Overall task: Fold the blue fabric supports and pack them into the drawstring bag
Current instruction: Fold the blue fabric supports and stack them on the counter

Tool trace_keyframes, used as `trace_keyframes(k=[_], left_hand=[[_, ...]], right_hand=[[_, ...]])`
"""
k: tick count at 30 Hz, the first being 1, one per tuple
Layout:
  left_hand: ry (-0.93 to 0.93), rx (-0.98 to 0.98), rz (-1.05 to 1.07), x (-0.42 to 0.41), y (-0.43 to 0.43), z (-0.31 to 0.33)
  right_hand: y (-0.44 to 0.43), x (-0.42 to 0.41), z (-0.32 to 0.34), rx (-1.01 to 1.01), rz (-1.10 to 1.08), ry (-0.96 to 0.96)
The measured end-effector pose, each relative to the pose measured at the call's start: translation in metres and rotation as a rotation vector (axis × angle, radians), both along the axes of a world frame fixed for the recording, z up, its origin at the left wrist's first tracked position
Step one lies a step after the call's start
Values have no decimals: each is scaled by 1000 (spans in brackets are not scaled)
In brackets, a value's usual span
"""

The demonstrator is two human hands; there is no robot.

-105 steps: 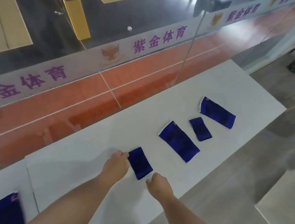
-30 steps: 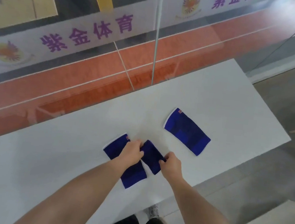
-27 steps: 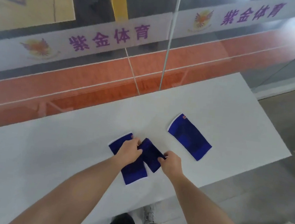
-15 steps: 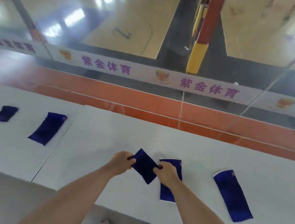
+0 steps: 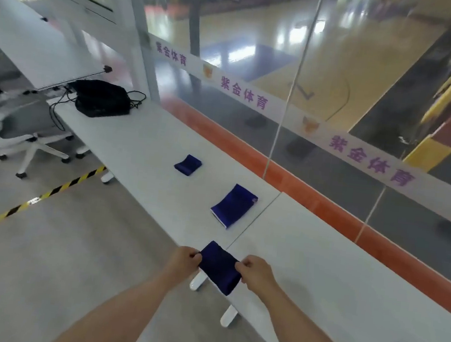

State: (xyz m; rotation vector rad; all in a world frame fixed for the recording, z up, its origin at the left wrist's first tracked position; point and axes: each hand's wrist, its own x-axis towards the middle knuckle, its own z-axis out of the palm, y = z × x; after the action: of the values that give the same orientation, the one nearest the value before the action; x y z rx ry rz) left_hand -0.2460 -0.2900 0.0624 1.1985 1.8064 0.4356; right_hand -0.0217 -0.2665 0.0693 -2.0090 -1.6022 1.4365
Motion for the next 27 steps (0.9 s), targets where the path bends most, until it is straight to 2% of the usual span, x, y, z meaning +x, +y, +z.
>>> trace_keyframes(k=[4,9,15,22,27], left_hand=[[-69,-44,29,-93,11,1],[-47,-70,59,-153,48,4],[13,-61,31,-178,112,-8],[25,-82,82,-193,207,-2],[-110,-55,111,-189,288,2]], right_hand=[[21,-90,4,-12,30,32],[53,-149,3,-119,54,38],[121,-175,-6,-209,67,22],[216,-193,-9,-143,-44,123],[267,-200,-13,-169,-174,226]])
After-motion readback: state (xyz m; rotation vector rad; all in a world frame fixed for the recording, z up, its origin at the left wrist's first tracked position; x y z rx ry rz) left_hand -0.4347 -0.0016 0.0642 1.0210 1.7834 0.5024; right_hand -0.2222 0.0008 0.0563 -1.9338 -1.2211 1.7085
